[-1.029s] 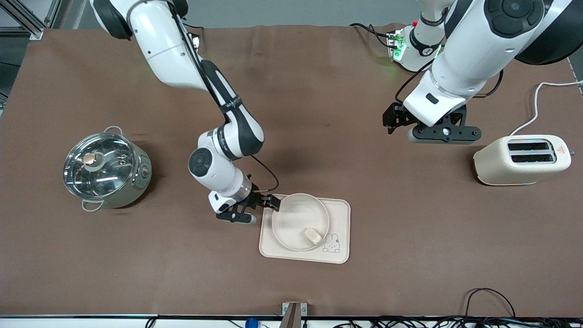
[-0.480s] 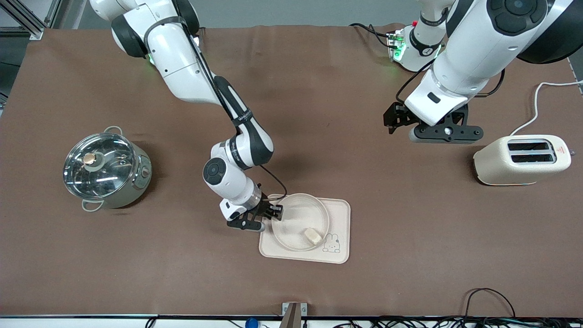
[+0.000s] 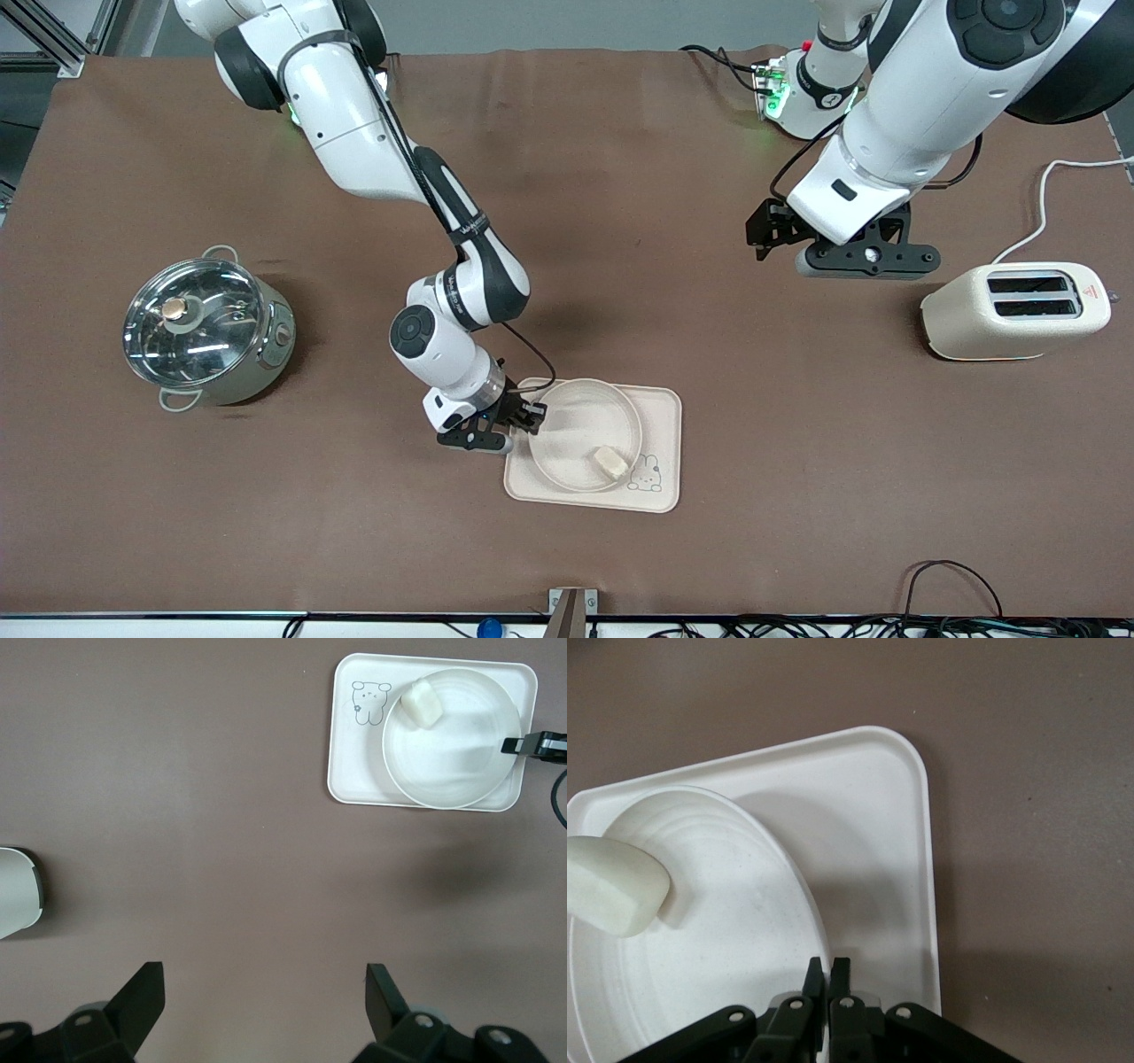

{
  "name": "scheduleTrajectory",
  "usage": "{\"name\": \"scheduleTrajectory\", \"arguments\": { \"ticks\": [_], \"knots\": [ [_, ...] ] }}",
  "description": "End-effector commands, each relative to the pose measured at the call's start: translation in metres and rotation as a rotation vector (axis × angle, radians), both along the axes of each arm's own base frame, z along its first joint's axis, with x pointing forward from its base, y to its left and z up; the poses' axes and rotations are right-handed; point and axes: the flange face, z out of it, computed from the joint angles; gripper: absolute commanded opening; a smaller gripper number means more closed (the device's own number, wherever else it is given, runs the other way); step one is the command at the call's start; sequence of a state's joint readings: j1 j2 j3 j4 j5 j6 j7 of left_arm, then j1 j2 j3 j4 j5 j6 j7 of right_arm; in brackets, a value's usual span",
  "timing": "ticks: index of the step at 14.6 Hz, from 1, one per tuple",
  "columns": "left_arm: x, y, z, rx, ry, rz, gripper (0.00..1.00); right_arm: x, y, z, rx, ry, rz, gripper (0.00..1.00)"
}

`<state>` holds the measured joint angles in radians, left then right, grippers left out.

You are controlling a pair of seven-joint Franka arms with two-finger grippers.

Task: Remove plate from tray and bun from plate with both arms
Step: 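Slide the plate with the bun off the tray using the right gripper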

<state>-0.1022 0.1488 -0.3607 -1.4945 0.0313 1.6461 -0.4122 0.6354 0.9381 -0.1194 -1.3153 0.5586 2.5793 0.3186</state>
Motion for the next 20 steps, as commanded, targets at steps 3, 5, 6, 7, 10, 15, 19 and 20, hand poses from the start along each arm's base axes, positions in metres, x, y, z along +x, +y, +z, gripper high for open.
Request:
{"name": "scheduleTrajectory", "arguments": {
  "ticks": [3, 5, 6, 7, 10, 15, 19, 20],
  "knots": [
    [-0.003, 0.004, 0.007, 0.019, -0.007, -0.008, 1.0, -0.091, -0.004, 0.034, -0.012, 0.047, 0.065, 0.0],
    [-0.004, 0.003, 0.009, 0.018, -0.01, -0.008, 1.0, -0.137, 0.002, 0.04, -0.013, 0.045, 0.093, 0.0],
    [-0.004, 0.003, 0.009, 0.018, -0.01, -0.008, 1.0, -0.157, 0.004, 0.038, -0.011, 0.036, 0.099, 0.0],
    [-0.004, 0.003, 0.009, 0.018, -0.01, -0.008, 1.0, -0.175, 0.006, 0.032, -0.013, 0.032, 0.107, 0.0],
    [-0.005, 0.003, 0.009, 0.018, -0.006, -0.008, 1.0, -0.198, 0.011, 0.017, -0.021, 0.032, 0.122, 0.0],
    [-0.013, 0.008, 0.001, 0.055, 0.066, -0.003, 1.0, -0.197, 0.007, 0.009, -0.019, 0.075, 0.073, 0.9],
    [-0.013, -0.007, -0.019, 0.043, 0.085, -0.007, 1.0, -0.197, 0.012, 0.096, 0.081, 0.165, -0.059, 1.0],
    [-0.012, -0.019, -0.034, 0.028, 0.067, 0.008, 1.0, -0.191, -0.002, 0.131, 0.096, 0.205, -0.059, 1.0]
  ]
}}
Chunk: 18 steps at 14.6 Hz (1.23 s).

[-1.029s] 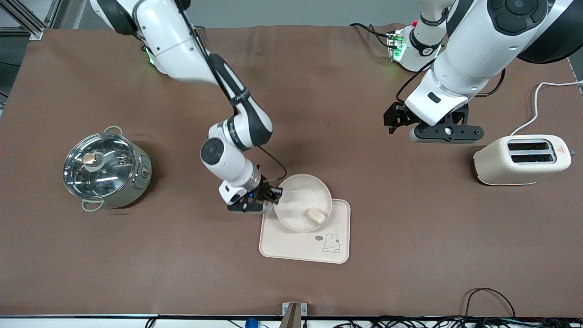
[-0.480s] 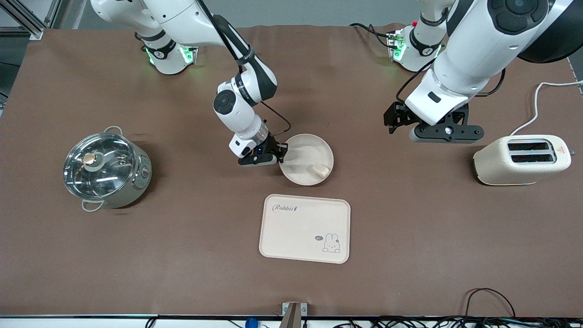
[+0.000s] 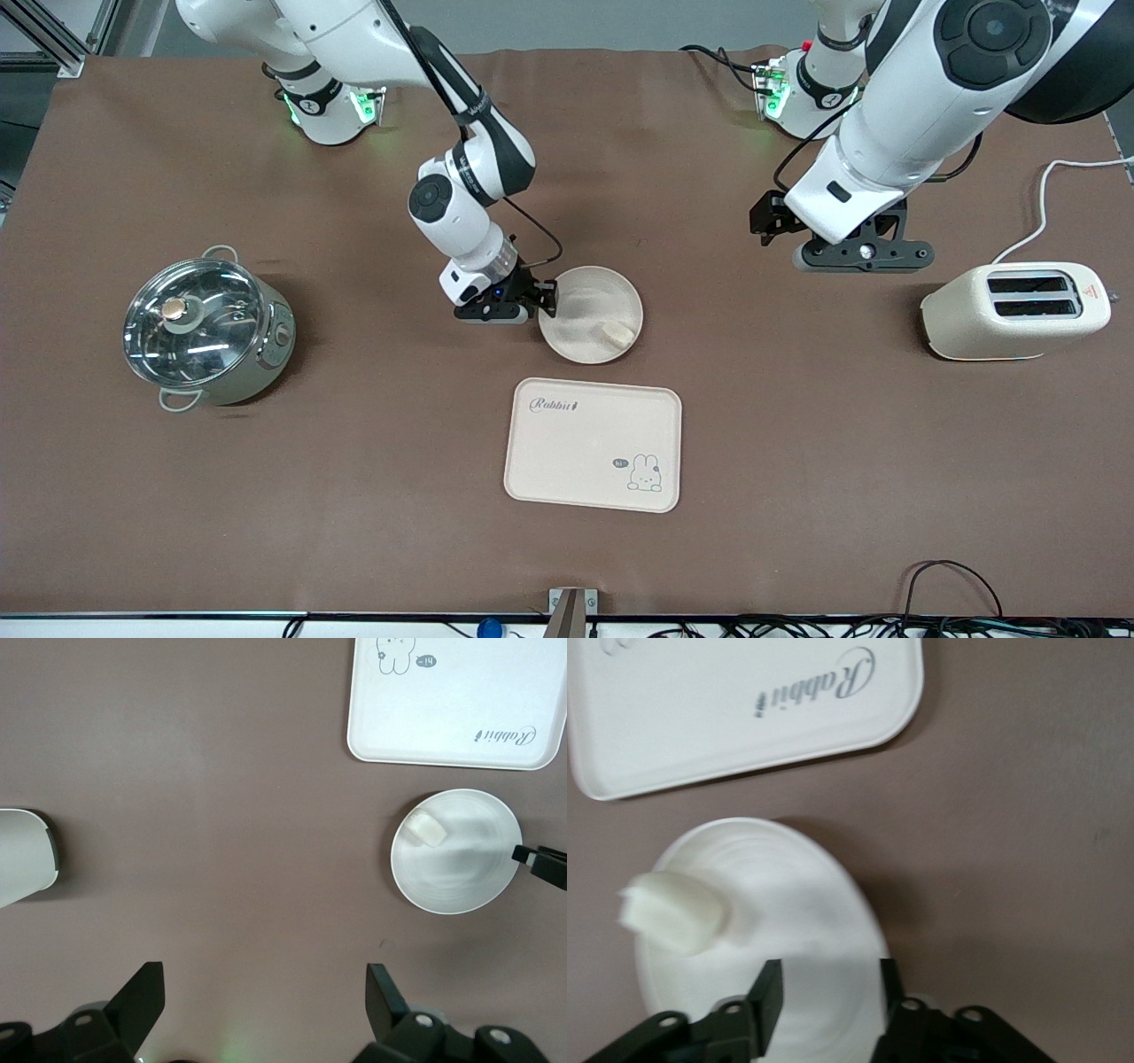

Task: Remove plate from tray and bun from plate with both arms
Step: 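Release the plate with the right gripper while the left gripper reaches the bun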

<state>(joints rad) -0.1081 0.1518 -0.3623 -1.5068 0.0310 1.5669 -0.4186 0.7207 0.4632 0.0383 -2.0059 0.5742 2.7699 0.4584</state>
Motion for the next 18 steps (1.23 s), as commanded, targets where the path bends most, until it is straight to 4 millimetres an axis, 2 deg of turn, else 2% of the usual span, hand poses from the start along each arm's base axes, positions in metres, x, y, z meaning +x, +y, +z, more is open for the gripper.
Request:
{"name": "scheduleTrajectory", "arguments": {
  "ticks": [1, 2, 4, 6, 7, 8, 10, 12, 13, 14, 16, 17, 18],
  "knots": [
    [-0.005, -0.039, -0.041, -0.032, -0.045, 0.039, 1.0, 0.012, -0.05, 0.115, 0.075, 0.095, -0.057, 1.0],
    [-0.004, -0.056, -0.068, -0.053, -0.06, 0.073, 1.0, 0.021, -0.075, 0.14, 0.079, 0.099, -0.068, 1.0],
    [0.001, -0.089, -0.118, -0.09, -0.068, 0.119, 1.0, 0.049, -0.143, 0.176, 0.019, 0.116, -0.079, 1.0],
    [0.011, -0.119, -0.172, -0.133, -0.074, 0.16, 1.0, 0.071, -0.2, 0.224, -0.133, 0.167, 0.007, 1.0],
    [0.015, -0.129, -0.199, -0.134, -0.095, 0.152, 1.0, 0.082, -0.234, 0.254, -0.211, 0.176, 0.031, 1.0],
    [0.018, -0.137, -0.228, -0.116, -0.126, 0.164, 1.0, 0.087, -0.268, 0.282, -0.262, 0.162, 0.068, 1.0],
    [0.009, -0.159, -0.277, -0.083, -0.142, 0.214, 1.0, 0.09, -0.35, 0.318, -0.271, 0.123, 0.141, 1.0],
    [0.004, -0.169, -0.303, -0.072, -0.147, 0.246, 1.0, 0.085, -0.411, 0.343, -0.274, 0.096, 0.164, 1.0],
    [0.0, -0.175, -0.306, -0.077, -0.147, 0.253, 1.0, 0.081, -0.429, 0.351, -0.298, 0.106, 0.167, 1.0],
    [-0.002, -0.177, -0.317, -0.081, -0.137, 0.269, 1.0, 0.076, -0.44, 0.377, -0.352, 0.084, 0.166, 1.0],
    [-0.013, -0.19, -0.332, -0.085, -0.121, 0.294, 1.0, 0.071, -0.444, 0.405, -0.429, 0.062, 0.162, 1.0],
    [-0.017, -0.194, -0.336, -0.088, -0.118, 0.291, 0.99, 0.072, -0.443, 0.414, -0.449, 0.045, 0.162, 1.0],
    [-0.017, -0.194, -0.343, -0.089, -0.119, 0.287, 0.98, 0.073, -0.444, 0.413, -0.449, 0.047, 0.158, 1.0]
  ]
}}
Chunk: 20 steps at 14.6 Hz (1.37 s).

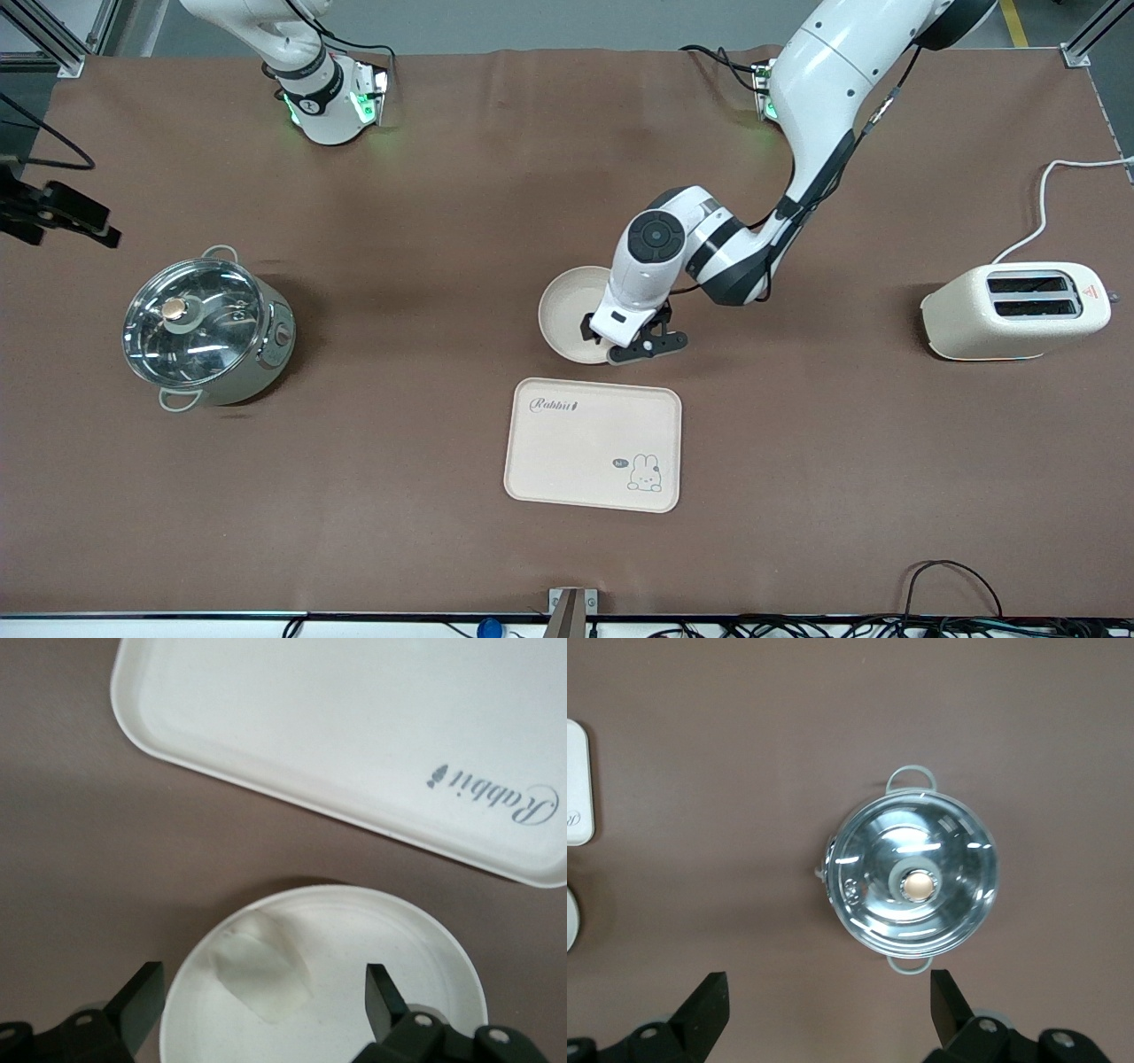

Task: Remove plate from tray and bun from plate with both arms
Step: 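Close the left gripper on the bun inside the plate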

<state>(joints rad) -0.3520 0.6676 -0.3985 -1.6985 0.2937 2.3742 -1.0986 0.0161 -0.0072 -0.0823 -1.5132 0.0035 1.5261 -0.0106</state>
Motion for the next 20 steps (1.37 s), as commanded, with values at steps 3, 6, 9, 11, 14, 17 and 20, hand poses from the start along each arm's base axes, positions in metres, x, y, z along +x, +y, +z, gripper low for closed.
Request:
{"name": "scheduleTrajectory", "arguments": {
  "ticks": [3, 6, 9, 11, 14, 17, 20],
  "knots": [
    [0.0, -0.006, -0.022, 0.0, -0.019, -0.005, 0.95, -0.001, 0.013, 0.009, -0.028, -0.005, 0.018, 1.0],
    [-0.001, -0.005, -0.025, 0.009, -0.028, -0.016, 0.88, -0.004, 0.017, 0.007, -0.024, 0.027, 0.024, 1.0],
    [-0.003, -0.004, -0.027, 0.013, -0.023, -0.009, 0.58, -0.004, 0.03, 0.006, -0.026, 0.03, 0.047, 1.0],
    [-0.004, -0.004, -0.028, 0.014, -0.021, 0.02, 0.28, -0.004, 0.036, 0.006, -0.026, 0.033, 0.058, 1.0],
    [-0.003, -0.004, -0.026, 0.012, -0.023, 0.024, 0.04, -0.007, 0.036, 0.009, -0.025, 0.039, 0.059, 1.0],
    [0.002, -0.001, -0.004, 0.009, -0.042, 0.036, 0.0, -0.01, 0.035, 0.01, -0.025, 0.05, 0.057, 1.0],
    [0.016, 0.028, 0.072, 0.097, -0.056, 0.034, 0.0, -0.011, 0.036, 0.01, -0.025, 0.056, 0.059, 1.0]
  ]
}}
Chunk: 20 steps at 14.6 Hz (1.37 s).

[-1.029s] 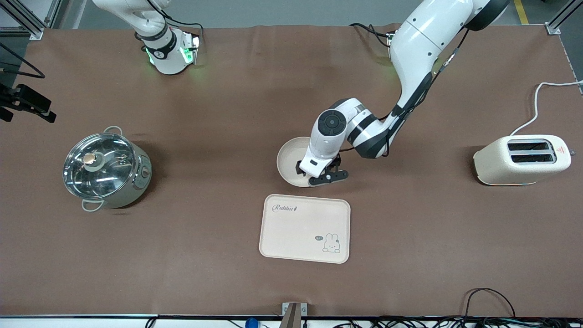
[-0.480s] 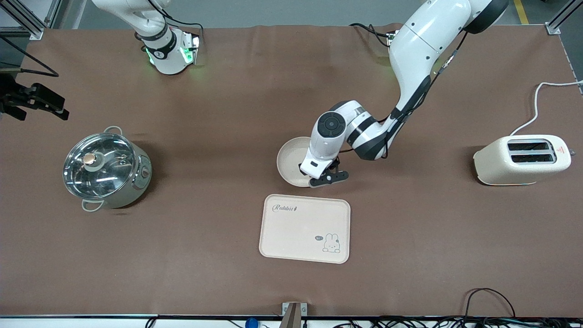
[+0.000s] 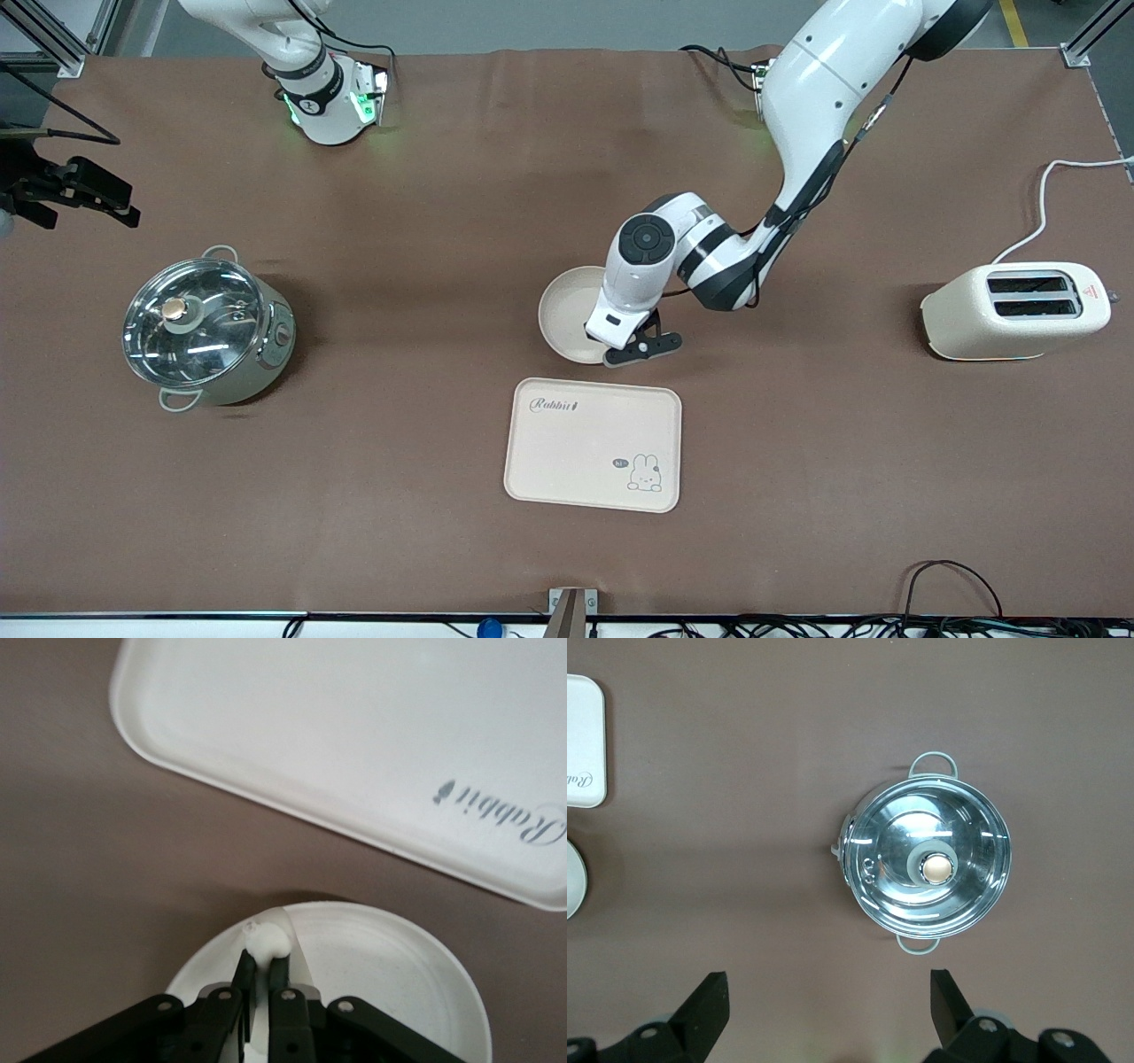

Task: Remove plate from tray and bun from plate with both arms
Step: 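Carry the bun with the left gripper toward the toaster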

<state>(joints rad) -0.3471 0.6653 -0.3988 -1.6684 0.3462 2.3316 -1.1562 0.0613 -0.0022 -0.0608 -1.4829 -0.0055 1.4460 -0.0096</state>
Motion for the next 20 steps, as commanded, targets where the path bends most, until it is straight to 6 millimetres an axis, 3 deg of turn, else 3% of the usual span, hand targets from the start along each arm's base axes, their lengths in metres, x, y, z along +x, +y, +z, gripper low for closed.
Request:
{"name": "scheduleTrajectory", "arguments": {
  "ticks": [1, 3, 6, 7, 9, 10, 11, 12, 13, 16, 18, 20],
  "knots": [
    [0.02, 0.048, 0.082, 0.058, -0.024, -0.056, 0.0, -0.005, 0.002, 0.007, -0.016, -0.001, -0.004, 1.0],
    [0.054, 0.112, 0.09, 0.02, 0.016, -0.142, 0.0, -0.005, 0.003, 0.007, -0.016, -0.001, -0.004, 1.0],
    [0.088, 0.202, 0.063, 0.003, 0.062, -0.255, 0.01, -0.005, 0.001, 0.006, -0.016, 0.0, -0.006, 1.0],
    [0.095, 0.224, 0.053, -0.003, 0.077, -0.267, 0.03, -0.005, 0.001, 0.006, -0.016, 0.0, -0.004, 1.0],
    [0.1, 0.242, 0.018, -0.024, 0.13, -0.247, 0.1, -0.004, 0.002, 0.005, -0.016, 0.0, -0.004, 1.0],
    [0.102, 0.25, -0.003, -0.039, 0.153, -0.239, 0.23, -0.004, 0.002, 0.004, -0.014, 0.002, -0.004, 1.0],
    [0.105, 0.26, -0.014, -0.044, 0.156, -0.233, 0.43, -0.004, 0.002, 0.004, -0.013, 0.002, -0.004, 1.0],
    [0.108, 0.266, -0.02, -0.051, 0.15, -0.226, 0.81, -0.004, 0.002, 0.003, 0.005, 0.005, -0.007, 1.0],
    [0.109, 0.267, -0.018, -0.054, 0.139, -0.222, 1.0, -0.004, 0.002, 0.004, 0.018, 0.005, -0.007, 1.0],
    [0.112, 0.269, 0.002, -0.041, 0.111, -0.223, 1.0, -0.004, 0.003, 0.004, 0.019, 0.002, -0.007, 1.0],
    [0.124, 0.27, 0.04, -0.03, 0.052, -0.232, 1.0, -0.004, 0.002, 0.004, 0.019, 0.002, -0.007, 1.0],
    [0.126, 0.272, 0.093, 0.001, 0.027, -0.224, 1.0, -0.004, 0.0, 0.003, 0.019, 0.005, -0.01, 1.0]
  ]
}}
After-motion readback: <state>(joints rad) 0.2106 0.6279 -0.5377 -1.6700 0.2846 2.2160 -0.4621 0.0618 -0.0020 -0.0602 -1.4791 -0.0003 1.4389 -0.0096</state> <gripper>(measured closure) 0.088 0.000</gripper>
